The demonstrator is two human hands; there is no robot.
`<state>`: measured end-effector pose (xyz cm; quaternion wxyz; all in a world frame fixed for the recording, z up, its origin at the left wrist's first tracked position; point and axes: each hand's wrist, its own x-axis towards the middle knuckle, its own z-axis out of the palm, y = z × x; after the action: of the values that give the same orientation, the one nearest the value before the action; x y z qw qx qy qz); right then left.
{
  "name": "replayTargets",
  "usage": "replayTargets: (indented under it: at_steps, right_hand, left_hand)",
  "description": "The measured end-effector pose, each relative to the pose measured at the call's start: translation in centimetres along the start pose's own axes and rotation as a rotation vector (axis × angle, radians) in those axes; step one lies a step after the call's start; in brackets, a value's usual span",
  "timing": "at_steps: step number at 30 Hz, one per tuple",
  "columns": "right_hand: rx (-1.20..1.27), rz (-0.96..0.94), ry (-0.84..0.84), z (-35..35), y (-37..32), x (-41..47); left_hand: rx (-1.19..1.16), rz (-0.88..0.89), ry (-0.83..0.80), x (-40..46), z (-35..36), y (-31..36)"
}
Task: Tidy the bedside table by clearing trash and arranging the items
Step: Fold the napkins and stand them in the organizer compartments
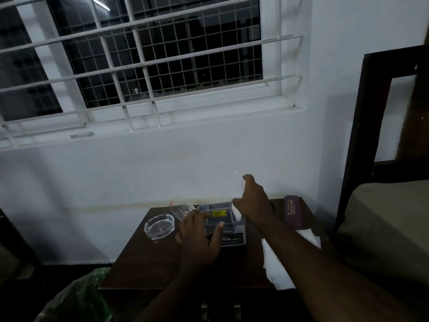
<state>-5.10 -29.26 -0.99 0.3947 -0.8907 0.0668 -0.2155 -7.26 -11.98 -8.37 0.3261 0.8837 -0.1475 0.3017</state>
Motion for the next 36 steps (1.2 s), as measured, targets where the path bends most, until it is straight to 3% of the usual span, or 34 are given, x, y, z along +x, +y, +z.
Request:
replayTargets:
  at_steps: [4,9,13,16,18,21,23,36]
  right_hand:
    - [-0.03,0.078,-0.074,-0.7,1.0,0.2]
    - [-0.083,0.037,-0.22,-1.8,2.4,0.0]
    - [0.047,0.11,-0.199,-4.9,3.3,-0.4]
    - [-0.019,0.156,-0.089,-8.0,6.3,-0.6]
    - [-0.153,0.173,-0.134,-9.7,8.5,-1.1]
    - [-0.292,0.267,-0.422,-11.3,11.3,-2.0]
    - [-0.452,0.267,-0.502,-11.9,13.0,-2.2]
    - [-0.318,0.189,-0.508,-11.5,14.7,-1.9]
  left_hand:
    - [0.086,0.005,-0.013,0.0,-0.1,1.3]
    - [0.112,0.106,-0.075,-0.1,0.7,2.6]
    - [0.062,0.39,-0.083,-0.2,1.8,4.4]
    - [-0.086,0.592,-0.262,-1.0,3.5,5.8]
    - [-0.151,0.584,-0.369,-1.8,5.1,6.3]
    - [-0.212,0.502,-0.389,-2.7,7.7,6.3]
    - [-0.216,0.481,-0.374,-3.1,8.9,6.1]
    - [-0.143,0.473,-0.396,-3.3,10.5,5.2]
